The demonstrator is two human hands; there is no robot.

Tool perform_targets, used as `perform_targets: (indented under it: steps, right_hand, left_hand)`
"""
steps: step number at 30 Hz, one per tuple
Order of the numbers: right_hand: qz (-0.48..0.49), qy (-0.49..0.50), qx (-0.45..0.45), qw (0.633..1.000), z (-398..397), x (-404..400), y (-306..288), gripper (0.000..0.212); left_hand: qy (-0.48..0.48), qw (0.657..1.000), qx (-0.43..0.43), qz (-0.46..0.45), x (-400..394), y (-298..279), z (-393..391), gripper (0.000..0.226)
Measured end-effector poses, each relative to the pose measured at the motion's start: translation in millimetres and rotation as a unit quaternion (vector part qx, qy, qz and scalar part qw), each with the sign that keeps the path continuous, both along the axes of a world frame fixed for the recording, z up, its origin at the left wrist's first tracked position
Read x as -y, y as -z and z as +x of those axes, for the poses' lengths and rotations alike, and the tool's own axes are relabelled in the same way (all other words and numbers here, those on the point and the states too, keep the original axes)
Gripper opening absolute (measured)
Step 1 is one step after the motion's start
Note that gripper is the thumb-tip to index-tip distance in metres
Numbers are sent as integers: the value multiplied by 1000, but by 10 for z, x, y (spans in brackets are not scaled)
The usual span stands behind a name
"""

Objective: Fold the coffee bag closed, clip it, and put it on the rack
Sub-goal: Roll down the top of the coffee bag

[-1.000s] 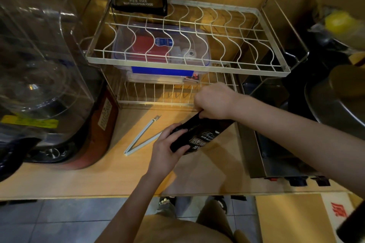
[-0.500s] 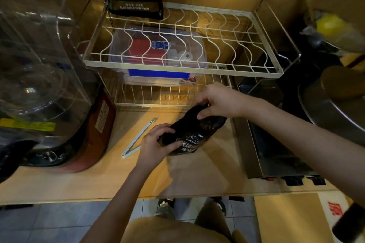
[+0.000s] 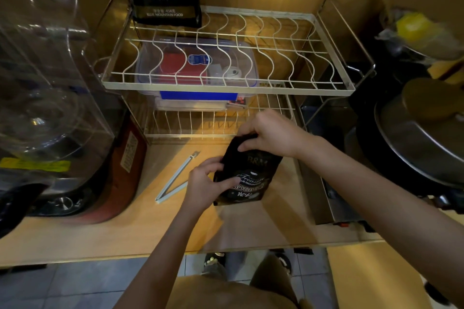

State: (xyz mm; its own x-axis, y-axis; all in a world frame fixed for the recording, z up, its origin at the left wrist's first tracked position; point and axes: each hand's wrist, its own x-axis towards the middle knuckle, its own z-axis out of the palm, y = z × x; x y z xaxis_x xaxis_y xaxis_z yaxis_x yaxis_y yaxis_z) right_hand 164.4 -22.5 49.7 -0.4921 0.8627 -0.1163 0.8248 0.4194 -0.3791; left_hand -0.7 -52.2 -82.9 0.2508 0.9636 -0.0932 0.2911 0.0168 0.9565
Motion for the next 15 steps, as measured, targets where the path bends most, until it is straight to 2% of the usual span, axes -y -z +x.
perform_targets:
  steps: [4,6,8,10,13,15]
  right_hand:
    - [3,36,-75,996,-17,41,48,20]
    - [-20,96,-148,984,95,60,53,30]
    - [-48,158,-221,961,284,88,98,47]
    - [-122,215,-307,919,439,168,216,58]
    - [-227,279,-432,827,501,314,475,50]
    - [-256,293,-468,793,489,378,630,54]
  left_hand:
    - [-36,996,82,13,-51,-246,103,11]
    - [-57,985,155,-42,-54,-283,123,6]
    - [-72,971,203,-107,-56,-272,128,11]
    - [-81,955,244,-151,-60,-251,115,4]
    - [-60,947,266,-170,-76,-249,114,3]
    - [-51,945,271,-174,-76,-260,133,4]
